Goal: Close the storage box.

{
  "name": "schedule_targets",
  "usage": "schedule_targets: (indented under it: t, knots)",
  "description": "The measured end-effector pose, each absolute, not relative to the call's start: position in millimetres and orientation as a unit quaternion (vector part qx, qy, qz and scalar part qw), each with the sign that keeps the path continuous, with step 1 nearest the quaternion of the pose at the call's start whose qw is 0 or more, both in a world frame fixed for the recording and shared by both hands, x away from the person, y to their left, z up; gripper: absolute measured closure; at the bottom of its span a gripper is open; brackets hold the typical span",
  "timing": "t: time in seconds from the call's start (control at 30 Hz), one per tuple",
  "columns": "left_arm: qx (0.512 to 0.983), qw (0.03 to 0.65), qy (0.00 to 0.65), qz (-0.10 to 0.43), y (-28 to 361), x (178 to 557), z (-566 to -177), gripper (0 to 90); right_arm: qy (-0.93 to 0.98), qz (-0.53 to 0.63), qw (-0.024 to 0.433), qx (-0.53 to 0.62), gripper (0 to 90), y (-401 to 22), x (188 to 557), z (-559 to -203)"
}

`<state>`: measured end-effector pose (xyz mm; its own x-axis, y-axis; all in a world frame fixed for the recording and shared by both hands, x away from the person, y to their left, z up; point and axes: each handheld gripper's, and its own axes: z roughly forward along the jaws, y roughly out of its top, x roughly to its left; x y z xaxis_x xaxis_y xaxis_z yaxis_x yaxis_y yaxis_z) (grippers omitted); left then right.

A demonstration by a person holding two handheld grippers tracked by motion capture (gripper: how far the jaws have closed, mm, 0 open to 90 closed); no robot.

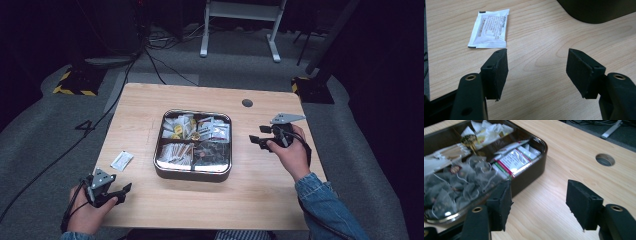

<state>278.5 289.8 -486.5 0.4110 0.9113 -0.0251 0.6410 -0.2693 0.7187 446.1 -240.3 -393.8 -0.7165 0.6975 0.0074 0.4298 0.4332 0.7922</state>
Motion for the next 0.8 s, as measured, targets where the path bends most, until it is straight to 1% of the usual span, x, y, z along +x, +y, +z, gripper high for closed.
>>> schedule_targets:
  t: [0.07,0.27,0.57,0.7,0.77,0.8]
  knots:
    - [0.771,0.333,0.504,0.203,290.0,278.8,-486.6,34.7,0.834,0.402,0.161,0.342,35.2,-245.6,442.4,-396.0]
    - [0.771,0.335,0.502,0.202,289.6,279.8,-486.3,34.7,0.838,0.387,0.154,0.353,33.2,-260.9,428.9,-409.2]
    - [0.773,0.334,0.500,0.201,286.8,281.1,-487.0,34.7,0.837,0.380,0.150,0.364,32.6,-276.3,411.1,-433.7]
    - [0.773,0.336,0.500,0.200,286.3,281.2,-487.2,34.7,0.834,0.379,0.153,0.371,32.7,-281.3,401.9,-451.8]
    - [0.773,0.335,0.500,0.200,286.5,281.2,-487.2,34.7,0.834,0.379,0.149,0.372,32.6,-282.1,400.5,-455.7]
    - [0.776,0.332,0.498,0.200,287.0,281.1,-487.3,34.7,0.833,0.380,0.143,0.376,32.8,-283.6,398.4,-463.3]
